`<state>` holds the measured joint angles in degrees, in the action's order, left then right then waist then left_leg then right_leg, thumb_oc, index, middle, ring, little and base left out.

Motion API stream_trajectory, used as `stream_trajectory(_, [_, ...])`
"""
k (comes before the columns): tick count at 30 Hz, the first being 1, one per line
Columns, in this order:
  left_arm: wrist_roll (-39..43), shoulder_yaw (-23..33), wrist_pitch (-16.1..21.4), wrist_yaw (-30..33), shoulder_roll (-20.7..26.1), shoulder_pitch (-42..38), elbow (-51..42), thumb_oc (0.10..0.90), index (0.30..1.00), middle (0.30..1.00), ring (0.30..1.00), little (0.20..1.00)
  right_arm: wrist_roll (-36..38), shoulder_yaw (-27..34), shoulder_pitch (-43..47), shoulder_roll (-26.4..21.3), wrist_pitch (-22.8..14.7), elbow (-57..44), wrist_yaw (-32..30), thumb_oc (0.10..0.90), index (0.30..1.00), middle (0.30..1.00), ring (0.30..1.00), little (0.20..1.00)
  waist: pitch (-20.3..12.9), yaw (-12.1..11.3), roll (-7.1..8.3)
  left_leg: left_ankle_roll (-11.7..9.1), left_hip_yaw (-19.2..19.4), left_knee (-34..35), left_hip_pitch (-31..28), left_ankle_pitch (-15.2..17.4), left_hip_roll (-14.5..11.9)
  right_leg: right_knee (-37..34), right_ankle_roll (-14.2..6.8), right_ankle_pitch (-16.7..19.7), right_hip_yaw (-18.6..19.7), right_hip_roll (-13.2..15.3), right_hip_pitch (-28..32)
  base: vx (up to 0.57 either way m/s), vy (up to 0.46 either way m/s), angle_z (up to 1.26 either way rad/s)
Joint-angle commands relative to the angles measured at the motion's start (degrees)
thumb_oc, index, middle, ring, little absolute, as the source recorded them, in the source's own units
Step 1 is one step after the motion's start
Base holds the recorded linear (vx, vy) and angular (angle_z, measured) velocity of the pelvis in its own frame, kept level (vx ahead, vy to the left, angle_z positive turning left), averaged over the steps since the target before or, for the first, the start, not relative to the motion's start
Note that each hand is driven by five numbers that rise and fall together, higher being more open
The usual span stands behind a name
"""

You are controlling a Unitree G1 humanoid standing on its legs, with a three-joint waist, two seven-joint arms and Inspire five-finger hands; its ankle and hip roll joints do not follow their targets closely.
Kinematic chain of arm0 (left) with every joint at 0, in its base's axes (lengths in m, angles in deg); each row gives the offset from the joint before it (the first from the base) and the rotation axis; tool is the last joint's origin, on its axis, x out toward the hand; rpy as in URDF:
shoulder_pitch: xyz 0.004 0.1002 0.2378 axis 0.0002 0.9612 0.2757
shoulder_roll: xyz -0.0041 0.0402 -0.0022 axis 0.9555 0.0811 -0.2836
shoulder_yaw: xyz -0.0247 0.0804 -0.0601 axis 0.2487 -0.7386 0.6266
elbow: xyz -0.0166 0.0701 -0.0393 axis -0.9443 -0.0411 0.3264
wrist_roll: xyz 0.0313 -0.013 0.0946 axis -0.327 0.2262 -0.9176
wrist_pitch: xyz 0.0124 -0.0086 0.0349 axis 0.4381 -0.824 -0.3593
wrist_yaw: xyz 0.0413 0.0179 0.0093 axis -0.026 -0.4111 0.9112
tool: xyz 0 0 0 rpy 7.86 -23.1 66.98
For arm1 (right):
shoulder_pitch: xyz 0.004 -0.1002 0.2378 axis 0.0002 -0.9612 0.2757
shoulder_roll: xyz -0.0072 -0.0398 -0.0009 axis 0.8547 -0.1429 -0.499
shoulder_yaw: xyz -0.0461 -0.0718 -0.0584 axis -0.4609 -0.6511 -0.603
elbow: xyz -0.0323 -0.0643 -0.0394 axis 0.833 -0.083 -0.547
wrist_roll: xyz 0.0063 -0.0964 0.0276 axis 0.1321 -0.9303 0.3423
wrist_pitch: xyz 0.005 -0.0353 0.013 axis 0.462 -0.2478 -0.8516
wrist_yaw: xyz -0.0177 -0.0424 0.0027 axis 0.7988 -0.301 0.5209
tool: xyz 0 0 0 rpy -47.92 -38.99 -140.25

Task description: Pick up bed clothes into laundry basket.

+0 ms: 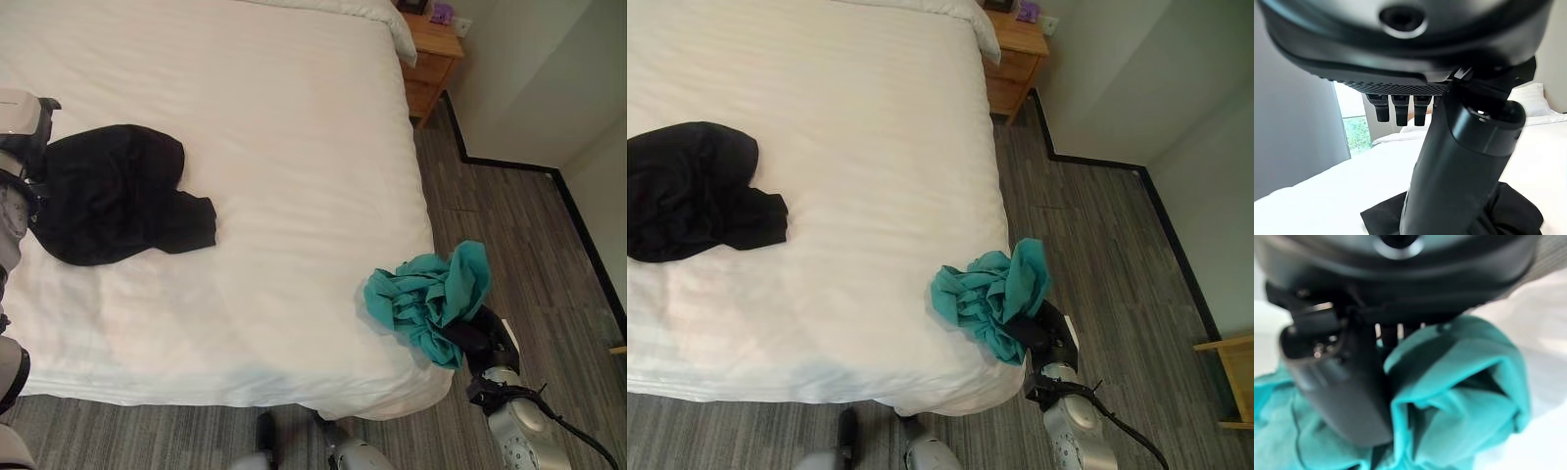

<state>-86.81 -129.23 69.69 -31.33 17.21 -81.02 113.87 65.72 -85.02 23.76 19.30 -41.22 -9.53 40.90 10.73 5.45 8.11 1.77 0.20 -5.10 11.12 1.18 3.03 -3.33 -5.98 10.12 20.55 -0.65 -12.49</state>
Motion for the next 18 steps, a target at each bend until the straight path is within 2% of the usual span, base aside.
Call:
stream_trajectory(1, [0.81,-2.43,0.54,3.96,-0.7,-7.85,-2.25,0.8,0.9,0.9,0.9,0.9,0.73,3.0,6.75,-6.15,-7.68,-7.16,0.15,0.4,0.3,0.3,0.3,0.3,-0.15,0.54,-2.4,-1.27,-5.77,9.42,-0.35,-4.01,-1.52,-1.13,-5.61,-6.25,-2.06,-0.13,3.82,-0.05,-0.036,0.05])
stream_trajectory(5, [4.22,-2.51,0.48,3.43,-3.96,-10.58,1.05,0.8,0.9,0.9,0.9,0.9,0.27,2.58,7.19,-6.36,-7.56,-7.03,-0.26,0.4,0.3,0.3,0.3,0.3,1.55,2.07,0.56,-1.51,-5.71,8.87,1.74,-4.53,-2.49,-0.98,-5.6,-5.47,-2.25,-0.62,1.99,-0.04,-0.039,0.04])
stream_trajectory(9, [7.16,-4.09,-0.62,-0.08,-6.69,-15.62,7.34,0.8,0.9,0.9,0.9,0.9,-0.81,3.81,6.06,-5.43,-6.94,-6.3,-0.81,0.4,0.3,0.3,0.3,0.3,2.67,3.6,3.55,-1.82,-5.76,8.49,3.79,-4.77,-3.69,-1.24,-5.7,-4.4,-2.15,-1.29,0.17,-0.01,-0.051,-0.01])
stream_trajectory(12, [7.19,-4.26,-0.59,-0.09,-6.73,-15.8,7.41,0.8,0.9,0.9,0.9,0.9,-0.82,3.86,6.06,-5.34,-6.94,-6.31,-0.81,0.4,0.3,0.3,0.3,0.3,2.67,3.55,3.62,-1.82,-5.75,8.45,3.84,-4.76,-3.69,-1.23,-5.7,-4.4,-2.14,-1.29,0.13,0.0,-0.011,-0.09])
stream_trajectory(13, [8.35,-3.46,-1.08,-1.08,-7.22,-16.23,9.63,0.8,0.9,0.9,0.9,0.9,-1.1,4.17,5.61,-4.75,-6.85,-6.3,-0.94,0.4,0.3,0.3,0.3,0.3,2.94,4.03,4.4,-1.87,-5.74,8.4,4.25,-4.83,-3.91,-1.33,-5.77,-4.18,-1.96,-1.58,-0.2,0.03,-0.094,-0.03])
stream_trajectory(14, [10.02,-3.46,-2.57,-5.15,-8.53,-19.31,15.77,0.8,0.9,0.9,0.9,0.9,-2.05,5.26,2.68,-2.38,-6.05,-6.83,-0.87,0.4,0.3,0.3,0.3,0.3,2.69,5.17,6.66,-2.11,-5.72,8.48,4.52,-4.48,-5.03,-1.65,-5.76,-3.92,-1.26,-2.52,-0.56,0.03,-0.102,-0.01])
stream_trajectory(15, [11.17,-3.29,-2.62,-6.28,-8.72,-19.94,17.3,0.8,0.9,0.9,0.9,0.9,-2.19,5.64,1.75,-1.41,-5.76,-7.47,-0.62,0.4,0.3,0.3,0.3,0.3,2.35,5.11,7.3,-2.25,-5.48,8.54,4.8,-4.67,-5.23,-1.67,-5.75,-3.71,-0.77,-2.75,-0.96,0.08,-0.097,-0.05])
stream_trajectory(16, [12.91,-2.42,-2.47,-7.1,-9.02,-20.25,17.56,0.8,0.9,0.9,0.9,0.9,-2.52,5.41,0.17,-0.31,-5.33,-8.36,-0.06,0.4,0.3,0.3,0.3,0.3,1.86,5.13,7.84,-2.29,-5.44,8.62,4.47,-4.43,-5.53,-1.67,-5.68,-3.91,-0.21,-3.09,-0.92,0.07,-0.018,-0.15])
stream_trajectory(18, [13.88,-2.16,-2.16,-7.21,-9.08,-20.01,16.74,0.8,0.9,0.9,0.9,0.9,-2.69,5.06,-1.02,0.02,-5.22,-8.8,0.28,0.4,0.3,0.3,0.3,0.3,1.63,5.03,7.83,-2.26,-5.59,8.67,3.82,-3.87,-5.66,-1.67,-5.5,-4.29,0.13,-3.2,-0.55,0.07,-0.004,-0.22])
